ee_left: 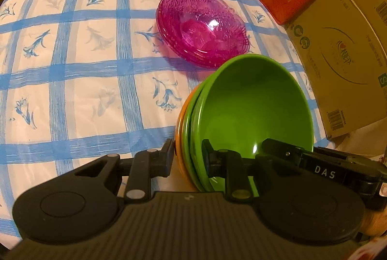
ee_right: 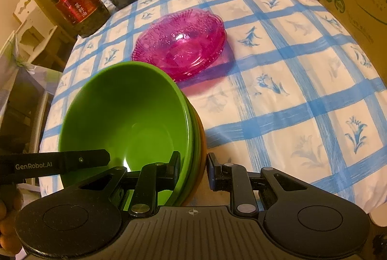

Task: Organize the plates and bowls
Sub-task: 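Lift the bowl stack with both grippers and carry it over the pink plates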

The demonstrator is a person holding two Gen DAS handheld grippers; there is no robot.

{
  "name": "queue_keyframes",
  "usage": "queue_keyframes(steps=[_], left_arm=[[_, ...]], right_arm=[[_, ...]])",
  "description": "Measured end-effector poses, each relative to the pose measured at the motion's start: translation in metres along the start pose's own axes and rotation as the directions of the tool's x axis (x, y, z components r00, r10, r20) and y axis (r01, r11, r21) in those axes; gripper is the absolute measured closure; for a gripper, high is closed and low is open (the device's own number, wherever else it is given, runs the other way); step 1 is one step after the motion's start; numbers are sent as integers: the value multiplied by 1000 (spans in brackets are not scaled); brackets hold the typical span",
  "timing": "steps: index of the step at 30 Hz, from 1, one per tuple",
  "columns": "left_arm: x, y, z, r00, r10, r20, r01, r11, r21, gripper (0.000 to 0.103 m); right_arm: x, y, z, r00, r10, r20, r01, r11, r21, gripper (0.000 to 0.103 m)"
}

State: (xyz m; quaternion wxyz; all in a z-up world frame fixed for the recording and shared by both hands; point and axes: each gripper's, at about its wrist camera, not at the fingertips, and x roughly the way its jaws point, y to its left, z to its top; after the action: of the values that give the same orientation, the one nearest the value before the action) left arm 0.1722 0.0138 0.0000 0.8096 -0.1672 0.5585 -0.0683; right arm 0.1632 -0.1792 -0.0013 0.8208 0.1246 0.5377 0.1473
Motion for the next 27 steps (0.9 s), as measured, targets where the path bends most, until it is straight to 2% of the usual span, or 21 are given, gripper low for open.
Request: queue_keyframes(steps=[27], left_arm=[[-17,-21,33,1000,-4,31,2,999,50,82]], right_arm=[[-23,9,36,999,-22,46,24,999,-46,80]])
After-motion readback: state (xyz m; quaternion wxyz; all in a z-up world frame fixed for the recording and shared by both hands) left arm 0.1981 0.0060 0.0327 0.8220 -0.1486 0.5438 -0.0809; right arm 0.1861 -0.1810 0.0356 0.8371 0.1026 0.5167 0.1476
